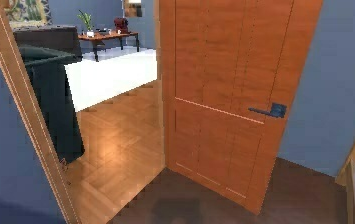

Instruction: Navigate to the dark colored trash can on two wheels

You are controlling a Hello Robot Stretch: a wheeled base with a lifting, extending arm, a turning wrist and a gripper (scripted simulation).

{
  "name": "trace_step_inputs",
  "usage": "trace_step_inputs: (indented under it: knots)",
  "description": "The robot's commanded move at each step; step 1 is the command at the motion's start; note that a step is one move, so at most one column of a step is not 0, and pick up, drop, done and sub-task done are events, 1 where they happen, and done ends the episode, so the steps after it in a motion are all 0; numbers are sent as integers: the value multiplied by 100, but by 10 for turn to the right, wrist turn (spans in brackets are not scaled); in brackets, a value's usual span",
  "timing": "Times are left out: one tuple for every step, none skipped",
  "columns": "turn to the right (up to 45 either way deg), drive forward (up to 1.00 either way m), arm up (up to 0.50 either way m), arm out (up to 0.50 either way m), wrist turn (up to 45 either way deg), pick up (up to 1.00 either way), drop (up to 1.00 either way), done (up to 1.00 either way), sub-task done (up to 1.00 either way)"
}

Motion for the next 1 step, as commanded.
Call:
trace_step_inputs:
  knots:
    - [-150,0,0,0,0,0,0,0,0]
